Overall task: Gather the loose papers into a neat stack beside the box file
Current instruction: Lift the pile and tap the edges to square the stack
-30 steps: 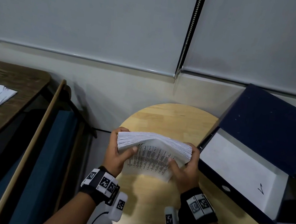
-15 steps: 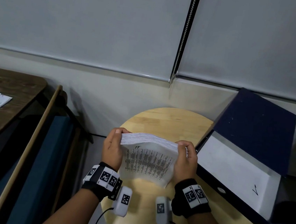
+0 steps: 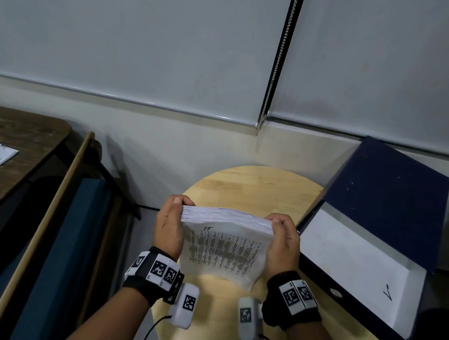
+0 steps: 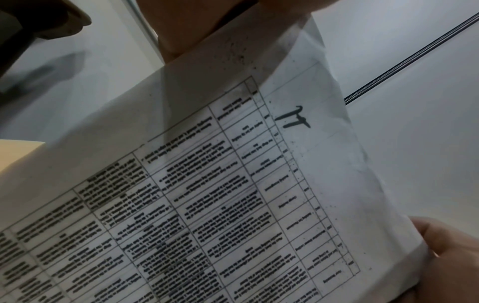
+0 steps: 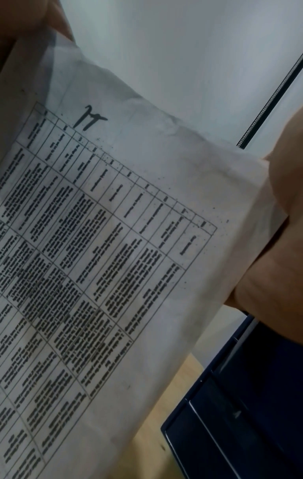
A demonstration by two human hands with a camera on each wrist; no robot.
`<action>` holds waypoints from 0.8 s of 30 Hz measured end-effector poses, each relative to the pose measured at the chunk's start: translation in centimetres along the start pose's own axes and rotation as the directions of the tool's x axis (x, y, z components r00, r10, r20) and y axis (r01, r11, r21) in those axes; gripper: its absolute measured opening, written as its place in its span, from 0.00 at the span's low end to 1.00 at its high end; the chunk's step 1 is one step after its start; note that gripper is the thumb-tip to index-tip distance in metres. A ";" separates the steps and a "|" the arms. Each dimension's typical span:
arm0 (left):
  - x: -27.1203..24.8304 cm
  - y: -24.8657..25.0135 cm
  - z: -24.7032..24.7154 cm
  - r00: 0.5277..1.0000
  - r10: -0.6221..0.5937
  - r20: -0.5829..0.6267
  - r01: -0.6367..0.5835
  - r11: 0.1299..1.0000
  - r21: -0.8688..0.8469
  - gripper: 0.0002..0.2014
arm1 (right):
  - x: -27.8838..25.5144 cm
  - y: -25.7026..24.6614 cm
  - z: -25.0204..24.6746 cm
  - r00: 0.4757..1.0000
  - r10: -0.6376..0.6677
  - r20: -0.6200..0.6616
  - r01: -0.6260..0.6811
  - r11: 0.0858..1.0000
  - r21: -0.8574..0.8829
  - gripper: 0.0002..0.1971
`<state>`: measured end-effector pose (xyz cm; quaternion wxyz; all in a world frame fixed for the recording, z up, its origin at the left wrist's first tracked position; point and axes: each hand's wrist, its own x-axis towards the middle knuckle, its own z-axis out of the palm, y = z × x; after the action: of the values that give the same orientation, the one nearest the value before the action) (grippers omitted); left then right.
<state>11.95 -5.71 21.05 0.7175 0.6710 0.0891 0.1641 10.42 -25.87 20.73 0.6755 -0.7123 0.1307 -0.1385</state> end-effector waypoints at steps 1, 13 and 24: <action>-0.2 -0.1 -0.2 0.999 0.017 0.039 -0.015 0.999 -0.032 0.19 | 0.0 0.1 -0.3 0.999 0.005 0.038 -0.005 1.000 0.003 0.08; -0.2 -5.7 -2.9 0.957 -0.081 0.280 0.025 0.980 0.199 0.27 | -1.2 2.9 -1.8 0.975 0.069 0.211 -0.020 0.974 -0.226 0.28; 0.1 -7.1 -3.5 0.950 -0.210 0.232 0.141 0.949 0.281 0.29 | -1.7 4.1 -1.2 0.957 0.210 0.200 -0.165 0.962 -0.219 0.31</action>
<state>11.62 -2.71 13.68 0.6403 0.7644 0.0750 -0.0032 8.44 -26.55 16.64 0.6210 -0.7718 0.1352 0.0203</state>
